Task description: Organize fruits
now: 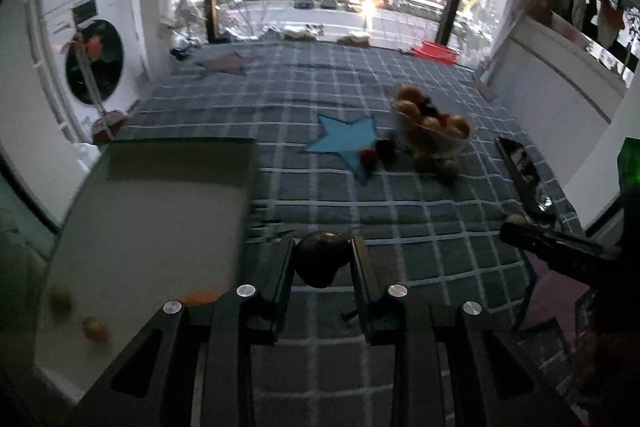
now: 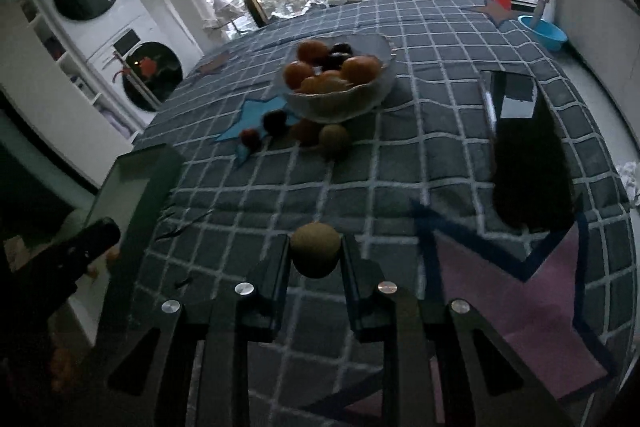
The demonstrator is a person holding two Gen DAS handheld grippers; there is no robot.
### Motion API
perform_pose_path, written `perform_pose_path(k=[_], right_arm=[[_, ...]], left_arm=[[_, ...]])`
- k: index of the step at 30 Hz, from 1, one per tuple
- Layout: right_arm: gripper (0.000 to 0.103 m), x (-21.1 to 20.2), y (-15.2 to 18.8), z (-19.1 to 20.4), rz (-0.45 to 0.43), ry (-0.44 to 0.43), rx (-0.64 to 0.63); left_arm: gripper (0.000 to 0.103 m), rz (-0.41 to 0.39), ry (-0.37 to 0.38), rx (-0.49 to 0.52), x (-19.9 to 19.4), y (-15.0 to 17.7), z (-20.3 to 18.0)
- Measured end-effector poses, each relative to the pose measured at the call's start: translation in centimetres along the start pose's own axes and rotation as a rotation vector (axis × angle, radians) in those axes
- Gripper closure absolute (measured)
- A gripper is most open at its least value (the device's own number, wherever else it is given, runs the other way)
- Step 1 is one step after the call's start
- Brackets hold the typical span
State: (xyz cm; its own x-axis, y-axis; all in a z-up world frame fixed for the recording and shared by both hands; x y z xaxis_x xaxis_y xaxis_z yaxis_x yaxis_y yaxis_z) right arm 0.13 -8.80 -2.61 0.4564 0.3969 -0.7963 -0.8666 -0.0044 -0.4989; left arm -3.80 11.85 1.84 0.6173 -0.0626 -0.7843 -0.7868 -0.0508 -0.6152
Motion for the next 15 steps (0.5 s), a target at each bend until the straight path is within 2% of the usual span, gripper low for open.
perform_pose_path(k=[4, 15], right_arm=[[0.076, 0.1, 0.5, 3.0, 0.013, -0.021, -0.042], [0.076, 3.5, 2.0, 14.6, 0.090, -0.090, -0.196]], left_arm=[[0.073, -0.011, -0.086, -0.015, -1.3, 1.1, 3.7], [0.073, 0.009, -0.187, -0.114, -1.6, 4.2, 11.7]])
Point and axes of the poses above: each gripper's, at about its wrist camera, not at the fingertips, and x roughly the way its jaws point, z to its left, y to its underside, the point moved 8 cm from there along x, roughly the way its jaws point, and after that the axes turned 3 degrees about z, right-handed, at the moved point
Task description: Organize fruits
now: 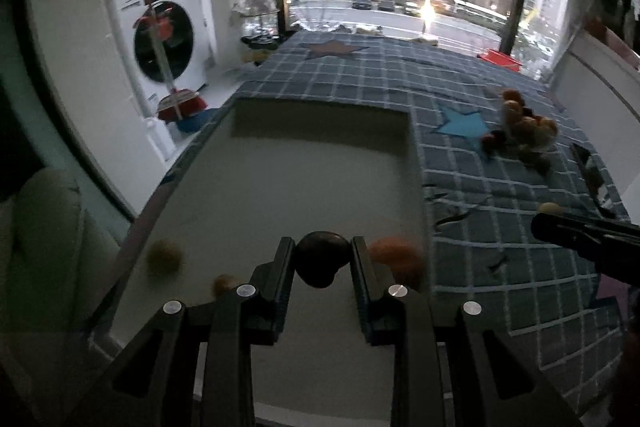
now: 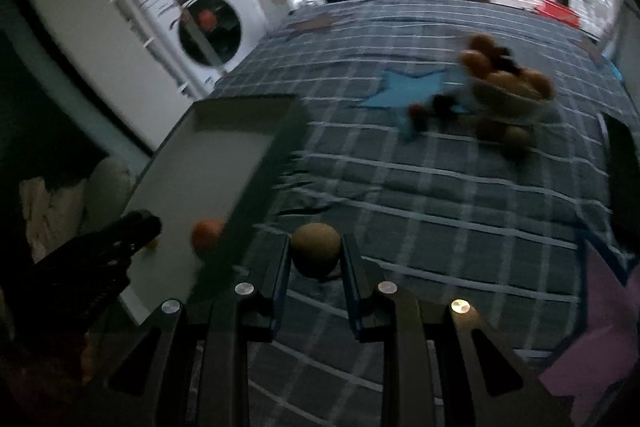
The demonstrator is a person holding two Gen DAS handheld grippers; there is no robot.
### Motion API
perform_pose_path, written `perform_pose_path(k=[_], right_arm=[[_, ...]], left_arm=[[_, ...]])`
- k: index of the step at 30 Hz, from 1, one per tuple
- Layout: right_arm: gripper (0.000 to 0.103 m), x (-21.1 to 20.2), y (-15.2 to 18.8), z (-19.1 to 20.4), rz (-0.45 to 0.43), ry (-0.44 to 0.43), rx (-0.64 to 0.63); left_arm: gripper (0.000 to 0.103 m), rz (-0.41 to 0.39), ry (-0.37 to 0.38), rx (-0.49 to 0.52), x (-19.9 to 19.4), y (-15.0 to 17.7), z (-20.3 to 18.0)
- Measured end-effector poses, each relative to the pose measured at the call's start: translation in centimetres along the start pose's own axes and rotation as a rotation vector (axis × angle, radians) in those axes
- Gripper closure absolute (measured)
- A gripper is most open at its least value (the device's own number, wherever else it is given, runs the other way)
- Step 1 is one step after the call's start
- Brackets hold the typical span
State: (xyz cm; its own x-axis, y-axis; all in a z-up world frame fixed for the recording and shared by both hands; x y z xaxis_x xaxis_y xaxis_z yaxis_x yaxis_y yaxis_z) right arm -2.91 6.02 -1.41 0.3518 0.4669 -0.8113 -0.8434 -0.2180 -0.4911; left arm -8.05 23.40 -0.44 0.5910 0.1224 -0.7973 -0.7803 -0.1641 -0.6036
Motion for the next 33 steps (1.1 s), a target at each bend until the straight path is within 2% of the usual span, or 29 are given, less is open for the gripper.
perform_pose_path(k=[9, 17, 19, 20, 21, 24, 25, 26, 27, 28, 30, 33], right_arm=[[0.076, 3.7, -1.1, 6.9, 0.051, -0.016, -0.105], [0.074, 6.9, -2.3, 10.2, 0.097, -0.018, -0.143], [0.057, 7.4, -2.2, 10.6, 0.114, -0.019, -0.142], [0.042, 7.5, -2.1, 10.7, 0.115, -0.018, -0.140], [0.032, 7.4, -2.1, 10.8, 0.112, -0.024, -0.139], [0.025, 6.8, -2.2, 10.7, 0.093, -0.023, -0.140], [0.024, 6.6, -2.3, 10.6, 0.090, -0.022, -0.138], [0.023, 6.3, -2.4, 10.4, 0.085, -0.020, -0.133], [0.023, 6.0, -2.5, 10.1, 0.080, -0.018, -0.125], [0.022, 5.8, -2.6, 9.8, 0.078, -0.016, -0.117], [0.020, 5.4, -2.7, 9.0, 0.074, -0.010, -0.100], [0.015, 4.7, -2.6, 7.3, 0.073, 0.008, -0.064]], left_arm=[[0.073, 0.022, -0.013, -0.084, 1.7, 1.2, 3.5], [0.073, 0.022, -0.005, -0.110, 2.4, 1.3, 4.7], [0.073, 0.017, -0.009, -0.106, 2.4, 1.3, 4.8], [0.073, 0.016, -0.012, -0.099, 2.4, 1.4, 4.7], [0.073, 0.013, -0.013, -0.092, 2.4, 1.4, 4.6], [0.072, 0.009, -0.029, -0.066, 2.3, 1.5, 4.4], [0.069, 0.009, -0.034, -0.059, 2.3, 1.5, 4.4], [0.044, 0.009, -0.039, -0.054, 2.2, 1.5, 4.3], [0.016, 0.011, -0.046, -0.057, 2.2, 1.6, 4.4], [0.010, -0.006, -0.061, -0.069, 1.9, 1.5, 4.5], [0.009, -0.041, -0.062, -0.080, 1.2, 1.4, 4.7], [0.009, -0.011, -0.061, -0.072, 1.3, 1.4, 4.3]])
Point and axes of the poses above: each gripper's, at about its wrist camera, not at the fingertips, and x roughly the way its jaws point, z to its left, y to its underside, the point moved 8 cm from there along x, roughly the way its jaws point, and after that the axes turned 3 degrees about z, right-handed, at the moved point
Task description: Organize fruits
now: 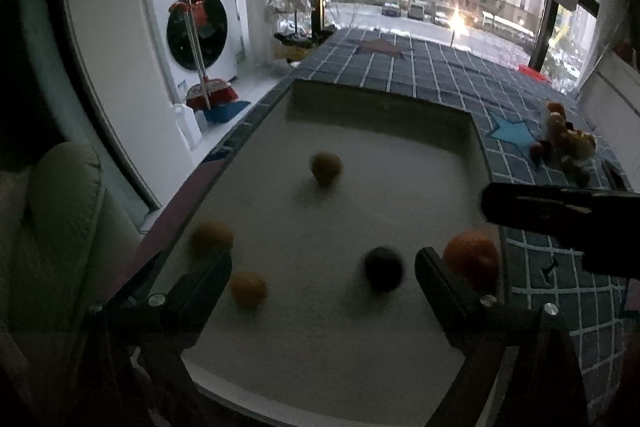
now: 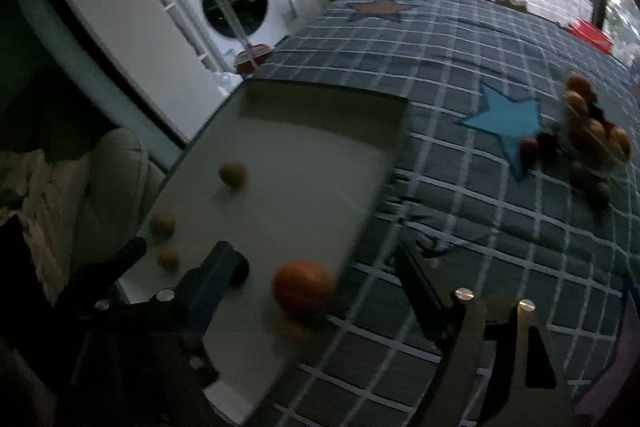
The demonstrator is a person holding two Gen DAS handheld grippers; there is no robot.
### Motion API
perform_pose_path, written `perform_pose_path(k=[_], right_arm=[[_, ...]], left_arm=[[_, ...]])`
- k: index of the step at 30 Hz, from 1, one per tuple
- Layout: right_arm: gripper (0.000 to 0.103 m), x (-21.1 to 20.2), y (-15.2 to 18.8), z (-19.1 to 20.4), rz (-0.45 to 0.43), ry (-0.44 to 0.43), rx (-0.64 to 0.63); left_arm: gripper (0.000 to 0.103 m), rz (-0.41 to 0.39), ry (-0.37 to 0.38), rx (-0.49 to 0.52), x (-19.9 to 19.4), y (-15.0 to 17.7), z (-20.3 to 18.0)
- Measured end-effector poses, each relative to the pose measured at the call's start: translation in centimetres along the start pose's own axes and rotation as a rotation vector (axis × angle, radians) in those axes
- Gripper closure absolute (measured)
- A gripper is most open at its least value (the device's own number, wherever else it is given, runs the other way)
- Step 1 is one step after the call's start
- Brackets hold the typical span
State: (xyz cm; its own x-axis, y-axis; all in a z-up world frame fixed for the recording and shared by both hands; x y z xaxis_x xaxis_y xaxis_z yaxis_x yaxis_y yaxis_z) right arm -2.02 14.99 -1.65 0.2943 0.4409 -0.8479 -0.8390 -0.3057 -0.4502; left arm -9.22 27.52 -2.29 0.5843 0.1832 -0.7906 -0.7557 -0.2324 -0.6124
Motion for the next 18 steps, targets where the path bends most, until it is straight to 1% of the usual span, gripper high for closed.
perform_pose_path(k=[1, 2, 3, 7, 13, 18], right_arm=[[0.012, -0.2, 0.2, -0.8, 0.000, 0.013, 0.019], [0.005, -0.3, 0.3, -1.5, -0.001, 0.025, 0.033], [0.000, -0.4, 0.4, -2.2, -0.003, 0.037, 0.046], [0.000, -1.1, 0.9, -4.7, -0.010, 0.080, 0.082], [0.000, -1.7, 2.0, -8.1, -0.002, 0.093, 0.141], [0.000, -2.3, 3.3, -11.6, 0.005, 0.113, 0.215]], left_arm=[[0.009, 0.002, -0.002, 0.003, 0.0, 0.0, -0.1], [0.009, 0.001, -0.003, 0.005, -0.1, 0.0, -0.3], [0.009, 0.001, -0.002, 0.006, -0.2, -0.1, -0.5], [0.009, -0.003, 0.019, 0.024, -1.0, -0.5, -2.0], [0.009, -0.020, 0.040, 0.075, -2.4, -1.2, -4.8], [0.009, -0.026, 0.050, 0.129, -3.1, -1.5, -7.4]])
Point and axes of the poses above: each gripper's, at about its wrist camera, not at the fingertips, and x roughly the way its jaws point, z to its left, y to its underside, the point moved 8 cm from there along x, roughly the way its jaws point, and after that the axes turned 3 degrees about z, right-handed, at the moved point
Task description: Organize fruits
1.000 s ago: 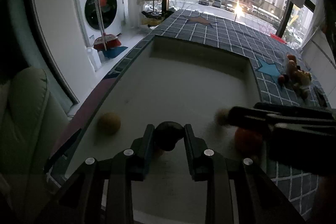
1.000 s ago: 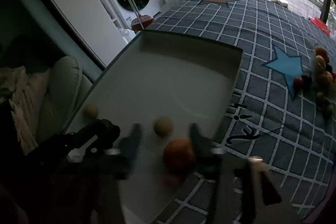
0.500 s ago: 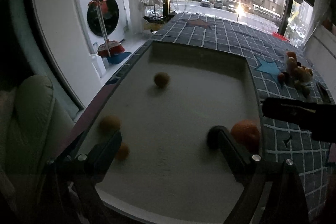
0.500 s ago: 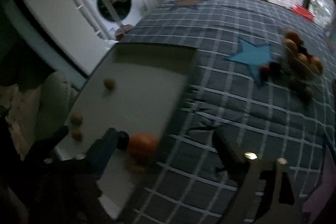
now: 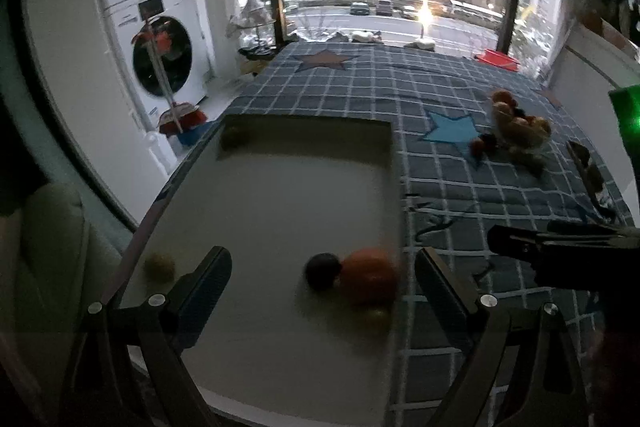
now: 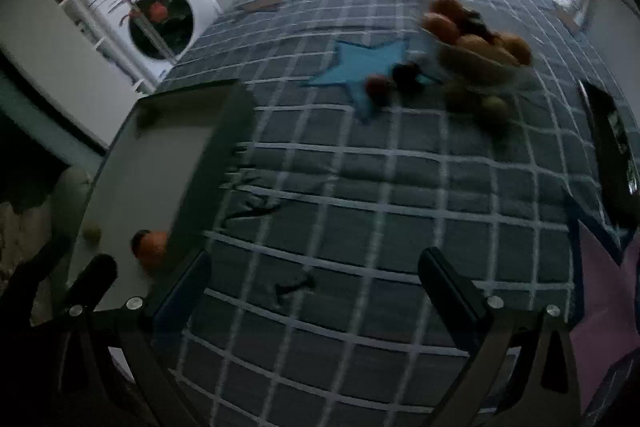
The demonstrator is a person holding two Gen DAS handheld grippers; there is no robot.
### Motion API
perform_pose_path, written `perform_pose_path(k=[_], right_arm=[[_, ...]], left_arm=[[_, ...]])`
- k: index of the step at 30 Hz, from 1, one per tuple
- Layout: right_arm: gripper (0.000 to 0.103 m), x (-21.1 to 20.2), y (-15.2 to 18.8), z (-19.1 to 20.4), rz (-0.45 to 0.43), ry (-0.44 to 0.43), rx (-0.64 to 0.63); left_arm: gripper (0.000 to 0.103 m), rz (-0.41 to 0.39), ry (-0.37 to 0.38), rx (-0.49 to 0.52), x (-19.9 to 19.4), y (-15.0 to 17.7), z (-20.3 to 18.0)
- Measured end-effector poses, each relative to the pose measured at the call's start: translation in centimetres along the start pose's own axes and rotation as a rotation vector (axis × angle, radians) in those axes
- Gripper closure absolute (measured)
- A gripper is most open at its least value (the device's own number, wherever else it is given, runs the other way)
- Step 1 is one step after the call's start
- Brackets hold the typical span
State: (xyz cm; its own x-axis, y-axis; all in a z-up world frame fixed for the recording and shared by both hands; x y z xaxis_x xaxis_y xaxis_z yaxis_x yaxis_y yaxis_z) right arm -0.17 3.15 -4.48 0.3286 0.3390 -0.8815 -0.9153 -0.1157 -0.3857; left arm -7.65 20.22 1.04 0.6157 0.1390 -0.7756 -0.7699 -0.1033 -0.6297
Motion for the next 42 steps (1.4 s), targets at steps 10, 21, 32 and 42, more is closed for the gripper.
perform_pose_path(k=[10, 21, 32, 42], right_arm=[[0.000, -0.1, 0.6, -5.2, 0.015, 0.013, 0.101], [0.000, -0.1, 1.8, -8.1, 0.021, 0.113, 0.051], [0.000, 0.2, 3.5, -9.0, 0.028, 0.260, -0.091], [0.000, -0.2, 4.1, -9.1, 0.007, 0.247, -0.113]], left_arm=[[0.009, 0.010, -0.002, 0.079, -0.3, -0.5, -3.7], [0.009, 0.021, -0.003, 0.122, -0.3, -0.8, -5.7], [0.009, 0.042, -0.008, 0.146, -0.4, -0.2, -6.9], [0.009, 0.043, -0.004, 0.166, -0.9, -0.6, -7.9]])
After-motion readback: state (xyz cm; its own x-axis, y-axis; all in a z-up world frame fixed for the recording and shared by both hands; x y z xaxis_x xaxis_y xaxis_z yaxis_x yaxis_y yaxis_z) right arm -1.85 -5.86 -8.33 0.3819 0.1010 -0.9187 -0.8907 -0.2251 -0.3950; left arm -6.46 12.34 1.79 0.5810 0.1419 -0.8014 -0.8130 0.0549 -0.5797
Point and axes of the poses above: each gripper's, at about its wrist camera, not at the fingertips, and x roughly the way its jaws point, z to its left, y to its underside, the point moved 8 cm from there along x, roughly the way its jaws point, and after that the axes turned 3 degrees about z, right-handed, at the moved point
